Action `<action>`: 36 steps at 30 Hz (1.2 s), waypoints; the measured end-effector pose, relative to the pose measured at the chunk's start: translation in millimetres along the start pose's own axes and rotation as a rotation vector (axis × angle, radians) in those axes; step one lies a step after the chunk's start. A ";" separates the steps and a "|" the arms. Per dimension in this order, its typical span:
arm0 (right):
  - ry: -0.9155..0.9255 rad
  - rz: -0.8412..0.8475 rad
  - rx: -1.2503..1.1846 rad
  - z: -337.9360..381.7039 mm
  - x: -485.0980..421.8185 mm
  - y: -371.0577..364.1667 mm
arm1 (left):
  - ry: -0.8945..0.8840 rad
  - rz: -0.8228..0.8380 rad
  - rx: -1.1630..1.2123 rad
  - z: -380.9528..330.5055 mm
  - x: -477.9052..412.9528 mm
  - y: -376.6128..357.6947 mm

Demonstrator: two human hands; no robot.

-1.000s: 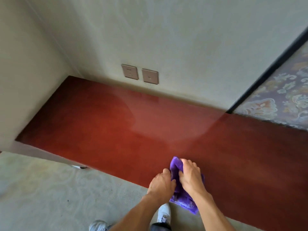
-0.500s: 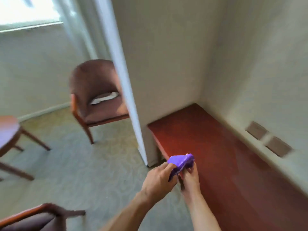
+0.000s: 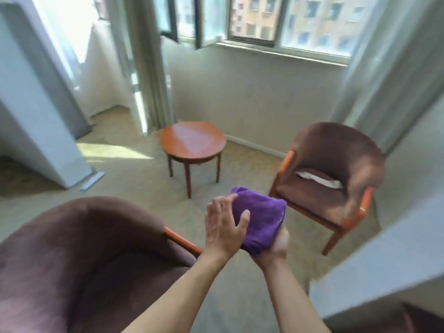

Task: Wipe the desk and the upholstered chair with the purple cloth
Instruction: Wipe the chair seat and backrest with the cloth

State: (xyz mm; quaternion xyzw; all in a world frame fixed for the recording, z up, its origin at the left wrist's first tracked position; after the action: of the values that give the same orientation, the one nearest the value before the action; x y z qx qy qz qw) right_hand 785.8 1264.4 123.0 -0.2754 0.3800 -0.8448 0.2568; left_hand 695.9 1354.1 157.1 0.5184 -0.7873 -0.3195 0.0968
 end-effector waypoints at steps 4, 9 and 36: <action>-0.203 0.201 0.156 -72.5 -43.3 -80.0 | 0.487 0.220 0.193 90.1 -61.7 72.8; -0.587 0.470 0.402 -184.9 -67.2 -137.5 | 0.735 0.007 0.264 189.1 -66.6 151.8; -1.047 0.049 0.586 -672.3 -111.5 -74.4 | 0.830 -0.574 -0.627 620.8 -65.0 224.1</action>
State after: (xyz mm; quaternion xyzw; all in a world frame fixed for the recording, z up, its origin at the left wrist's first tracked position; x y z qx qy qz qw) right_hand 404.8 1715.8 -225.0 -0.5636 -0.0396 -0.6604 0.4946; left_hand 255.4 1719.1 -178.5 0.7387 -0.3799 -0.3208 0.4550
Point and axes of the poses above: each hand's wrist, its own x-axis away from the middle knuckle, its own y-axis out of the back of the hand, z = x × y, the point moved 3 cm from there along -x, towards the middle knuckle, and after that the axes turned 13 degrees about y, right-handed, at the moved point
